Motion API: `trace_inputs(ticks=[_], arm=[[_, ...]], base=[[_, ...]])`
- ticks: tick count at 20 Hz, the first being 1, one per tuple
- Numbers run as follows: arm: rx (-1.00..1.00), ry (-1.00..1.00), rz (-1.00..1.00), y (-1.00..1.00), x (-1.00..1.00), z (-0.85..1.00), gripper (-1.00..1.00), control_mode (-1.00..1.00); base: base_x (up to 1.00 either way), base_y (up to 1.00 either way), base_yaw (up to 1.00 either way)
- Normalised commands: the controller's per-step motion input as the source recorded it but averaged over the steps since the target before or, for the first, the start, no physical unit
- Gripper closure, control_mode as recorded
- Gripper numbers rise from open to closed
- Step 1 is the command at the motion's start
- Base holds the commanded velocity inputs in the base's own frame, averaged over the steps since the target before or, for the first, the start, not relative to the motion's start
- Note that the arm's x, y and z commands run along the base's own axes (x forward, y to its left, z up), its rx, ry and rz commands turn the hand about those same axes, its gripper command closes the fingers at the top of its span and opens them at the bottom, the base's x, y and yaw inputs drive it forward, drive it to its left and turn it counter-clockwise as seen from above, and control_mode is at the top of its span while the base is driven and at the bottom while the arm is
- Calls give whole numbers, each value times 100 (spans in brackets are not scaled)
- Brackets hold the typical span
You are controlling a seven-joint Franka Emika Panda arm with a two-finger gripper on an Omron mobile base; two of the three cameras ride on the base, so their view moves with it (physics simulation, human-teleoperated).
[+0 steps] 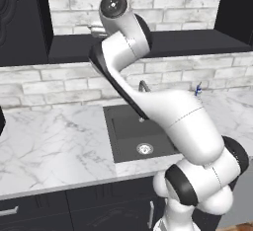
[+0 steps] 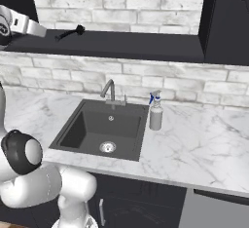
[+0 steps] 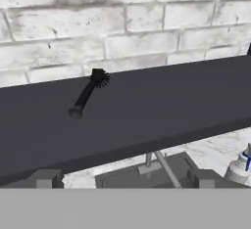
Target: Locate and retrieve the dish brush and spray from the cabinet. Place them next to the sink.
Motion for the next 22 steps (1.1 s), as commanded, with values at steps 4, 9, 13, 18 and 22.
trace_inputs(ticks=[4,9,13,18,22], arm=[[0,22,0,0,52,0,-100,-100],[1,1,-1,-2,15,0,-100,-100],[0,0,0,5,29,-8,-100,-100],[0,1,-1,6,44,-12,-100,-100],[0,4,-2,10,47,-14,-100,-100]], base=[[0,0,0],[0,0,0],[0,0,0],[0,0,0],[0,0,0]])
